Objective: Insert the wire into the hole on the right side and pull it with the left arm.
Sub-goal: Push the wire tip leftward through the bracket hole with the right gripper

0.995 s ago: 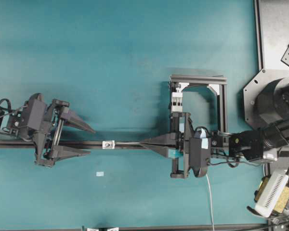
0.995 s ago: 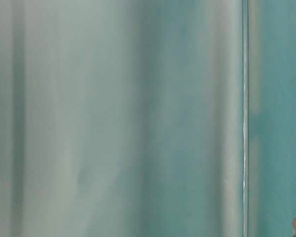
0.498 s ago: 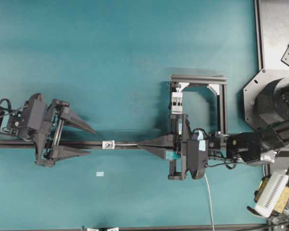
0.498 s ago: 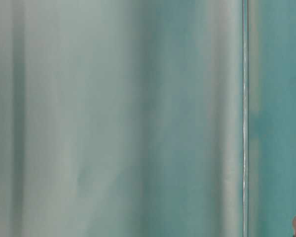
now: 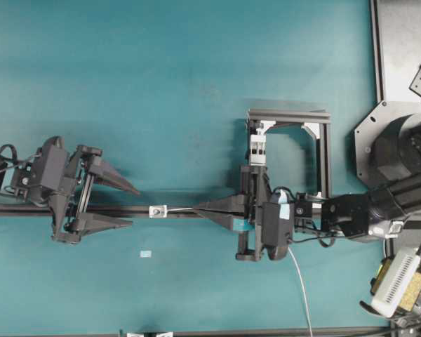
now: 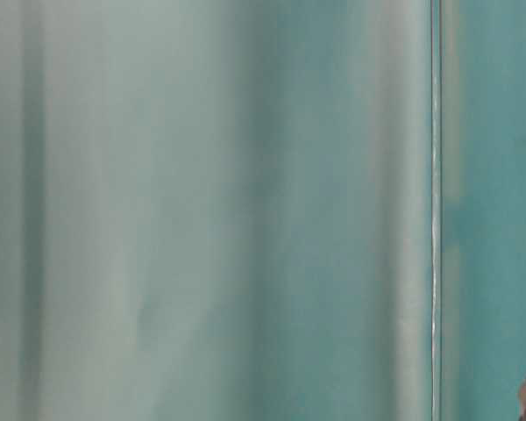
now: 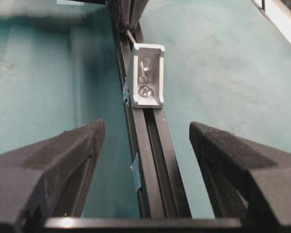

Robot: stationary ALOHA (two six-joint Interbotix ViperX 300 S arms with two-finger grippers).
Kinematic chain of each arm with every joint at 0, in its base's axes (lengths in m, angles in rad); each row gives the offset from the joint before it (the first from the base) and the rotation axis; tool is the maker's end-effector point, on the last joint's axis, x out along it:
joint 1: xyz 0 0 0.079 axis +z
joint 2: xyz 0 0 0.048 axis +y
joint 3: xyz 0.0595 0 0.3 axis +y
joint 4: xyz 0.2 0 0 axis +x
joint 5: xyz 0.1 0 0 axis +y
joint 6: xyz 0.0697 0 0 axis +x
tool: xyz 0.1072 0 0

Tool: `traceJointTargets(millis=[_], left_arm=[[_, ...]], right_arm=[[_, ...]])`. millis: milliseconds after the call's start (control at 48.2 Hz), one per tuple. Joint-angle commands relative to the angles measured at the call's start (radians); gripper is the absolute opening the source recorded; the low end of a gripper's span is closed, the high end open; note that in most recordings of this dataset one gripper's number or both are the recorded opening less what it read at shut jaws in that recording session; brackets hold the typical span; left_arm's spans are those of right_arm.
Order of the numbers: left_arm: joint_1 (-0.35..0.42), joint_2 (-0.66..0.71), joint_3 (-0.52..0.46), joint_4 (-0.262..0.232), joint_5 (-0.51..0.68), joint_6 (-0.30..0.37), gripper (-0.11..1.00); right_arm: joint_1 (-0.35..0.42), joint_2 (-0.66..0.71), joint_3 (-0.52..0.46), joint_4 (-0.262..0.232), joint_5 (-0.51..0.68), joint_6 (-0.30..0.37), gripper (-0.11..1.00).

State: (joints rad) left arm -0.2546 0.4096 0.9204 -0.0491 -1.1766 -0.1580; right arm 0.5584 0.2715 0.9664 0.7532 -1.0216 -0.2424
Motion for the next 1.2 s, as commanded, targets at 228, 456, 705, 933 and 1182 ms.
traceJointTargets(millis=[228, 456, 705, 933, 1182], left_arm=[[0.002, -0.029, -0.021, -0.002, 0.02, 0.005, 0.92], [0.002, -0.029, -0.021, -0.002, 0.021, 0.005, 0.92], [0.003, -0.029, -0.021, -0.003, 0.021, 0.006, 0.92], [0.005, -0.029, -0.021, -0.002, 0.021, 0.006, 0.92], [0.003, -0.029, -0.021, -0.002, 0.021, 0.006, 0.92]], right_arm=[[-0.023, -0.002, -0.038, -0.005, -0.006, -0.011, 0.02], [-0.034, 0.012, -0.06, -0.006, -0.005, -0.012, 0.02], [-0.038, 0.02, -0.084, -0.02, 0.002, -0.035, 0.02], [-0.041, 0.029, -0.104, -0.023, 0.005, -0.048, 0.02], [-0.046, 0.04, -0.12, -0.023, 0.008, -0.049, 0.02]])
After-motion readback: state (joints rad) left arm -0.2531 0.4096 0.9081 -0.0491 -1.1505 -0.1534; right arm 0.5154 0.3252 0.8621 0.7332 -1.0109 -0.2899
